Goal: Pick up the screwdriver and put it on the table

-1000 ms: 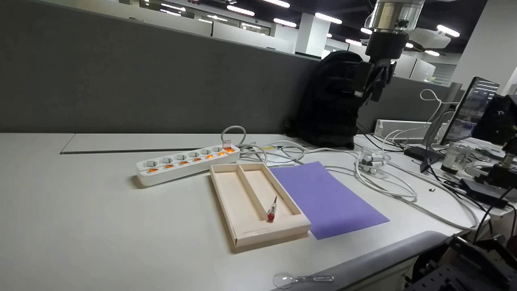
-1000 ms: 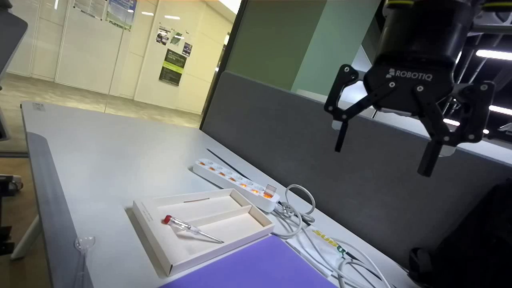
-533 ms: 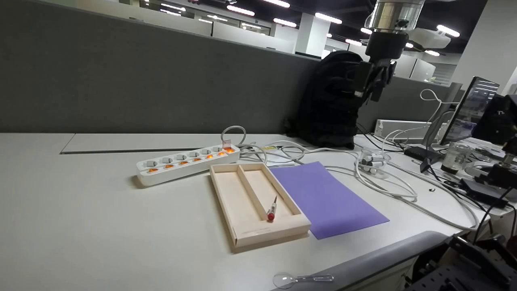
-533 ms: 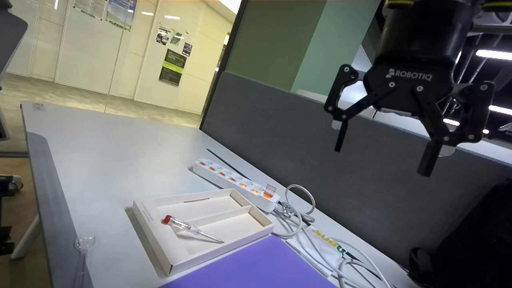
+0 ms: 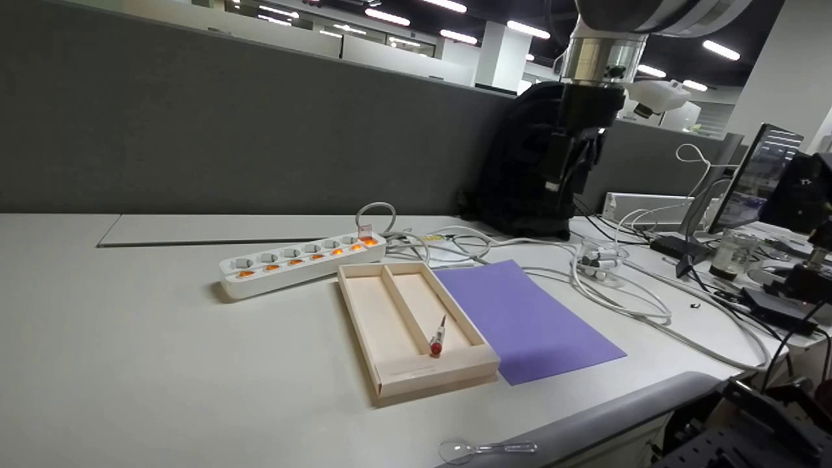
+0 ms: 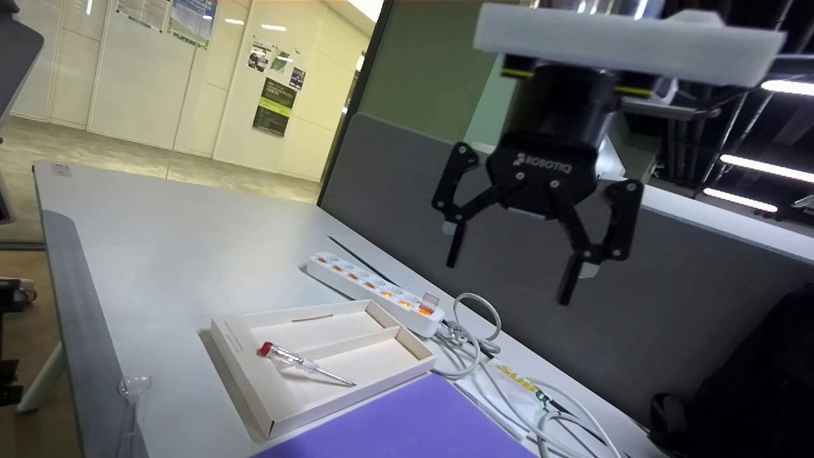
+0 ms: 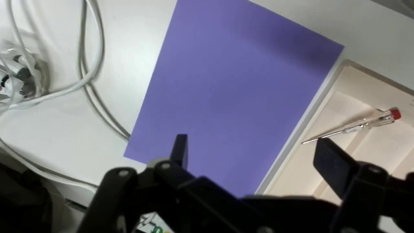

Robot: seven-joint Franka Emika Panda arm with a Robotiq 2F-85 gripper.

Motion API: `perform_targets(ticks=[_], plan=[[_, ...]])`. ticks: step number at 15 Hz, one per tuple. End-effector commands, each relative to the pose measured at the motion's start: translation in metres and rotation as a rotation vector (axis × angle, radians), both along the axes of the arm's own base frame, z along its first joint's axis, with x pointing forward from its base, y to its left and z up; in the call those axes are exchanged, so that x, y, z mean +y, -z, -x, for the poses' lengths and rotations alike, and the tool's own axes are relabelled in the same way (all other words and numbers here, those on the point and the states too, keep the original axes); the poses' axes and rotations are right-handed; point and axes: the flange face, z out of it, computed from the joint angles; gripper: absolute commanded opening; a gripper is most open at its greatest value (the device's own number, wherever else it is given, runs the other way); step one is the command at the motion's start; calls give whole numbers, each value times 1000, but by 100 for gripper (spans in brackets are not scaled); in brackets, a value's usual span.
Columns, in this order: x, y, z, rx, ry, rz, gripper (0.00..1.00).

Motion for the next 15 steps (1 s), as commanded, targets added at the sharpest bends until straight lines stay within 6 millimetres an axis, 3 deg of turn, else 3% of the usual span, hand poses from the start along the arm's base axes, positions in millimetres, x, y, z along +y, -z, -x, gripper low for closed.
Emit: perform_targets(ticks=[1, 6, 10, 15], plan=[[40, 28, 15, 14, -39, 3, 100], [90, 63, 33, -15, -44, -18, 100], [120, 86, 34, -48, 101, -40, 100], [125, 92, 33, -24, 73, -45, 100]])
